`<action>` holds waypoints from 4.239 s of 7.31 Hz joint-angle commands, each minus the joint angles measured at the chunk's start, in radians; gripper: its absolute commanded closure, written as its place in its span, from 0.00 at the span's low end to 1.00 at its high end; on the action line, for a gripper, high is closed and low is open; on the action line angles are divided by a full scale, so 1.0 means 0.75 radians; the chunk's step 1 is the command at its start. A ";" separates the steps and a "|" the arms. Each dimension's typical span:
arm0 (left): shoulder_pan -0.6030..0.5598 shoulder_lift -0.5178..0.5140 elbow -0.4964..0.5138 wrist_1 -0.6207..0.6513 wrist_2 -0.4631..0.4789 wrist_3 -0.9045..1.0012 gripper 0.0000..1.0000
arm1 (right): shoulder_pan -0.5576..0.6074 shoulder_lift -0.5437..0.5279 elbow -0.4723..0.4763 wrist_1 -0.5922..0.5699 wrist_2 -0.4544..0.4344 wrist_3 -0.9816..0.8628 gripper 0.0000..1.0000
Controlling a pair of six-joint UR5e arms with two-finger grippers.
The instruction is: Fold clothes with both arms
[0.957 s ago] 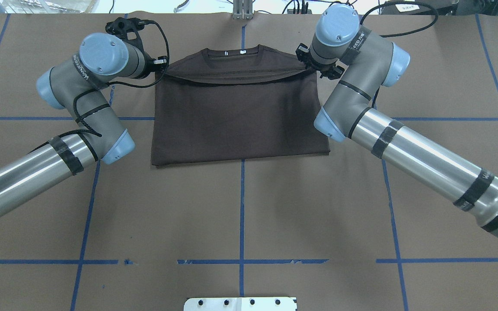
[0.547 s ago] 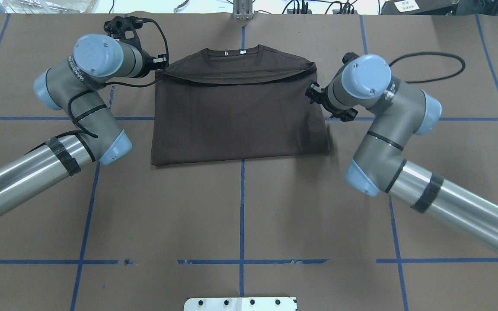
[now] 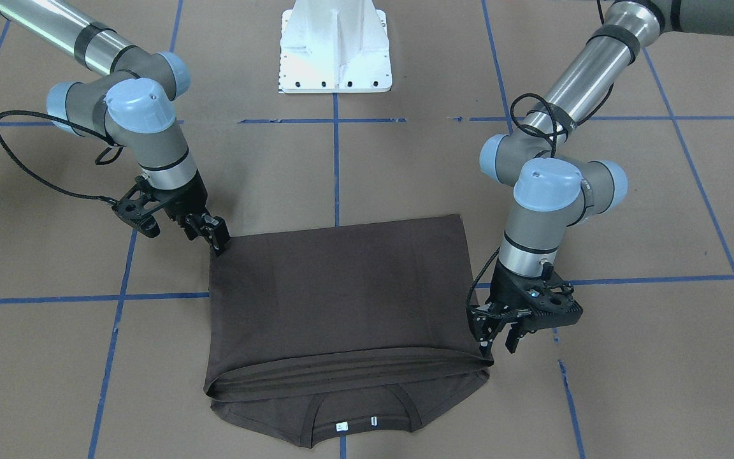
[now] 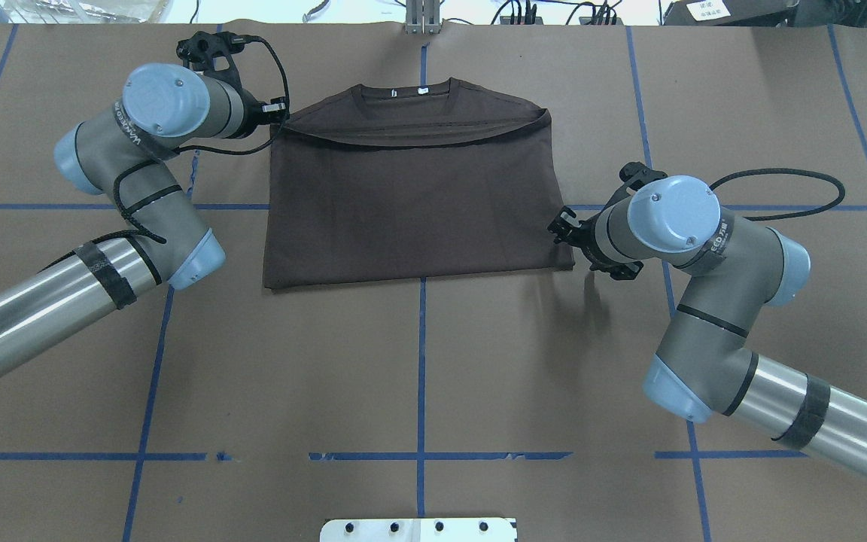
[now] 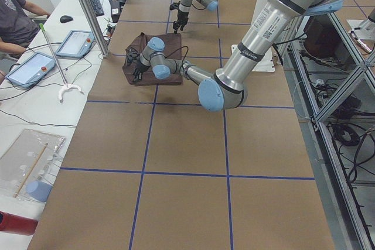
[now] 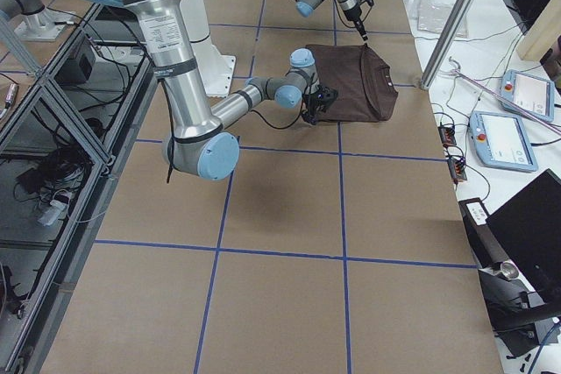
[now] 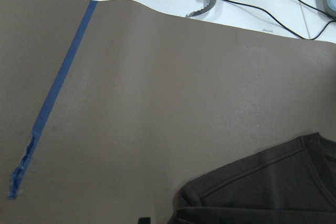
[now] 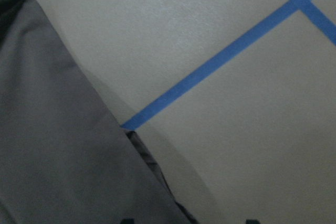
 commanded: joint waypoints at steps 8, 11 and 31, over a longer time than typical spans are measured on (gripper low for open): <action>0.000 0.040 -0.027 0.002 -0.002 0.005 0.47 | -0.023 0.038 -0.037 0.001 -0.005 0.003 1.00; -0.004 0.073 -0.132 0.014 -0.002 -0.003 0.47 | -0.011 0.014 0.048 0.003 0.025 -0.003 1.00; 0.458 0.429 -0.739 0.257 -0.241 -0.592 1.00 | -0.179 -0.451 0.629 -0.026 0.287 0.060 0.00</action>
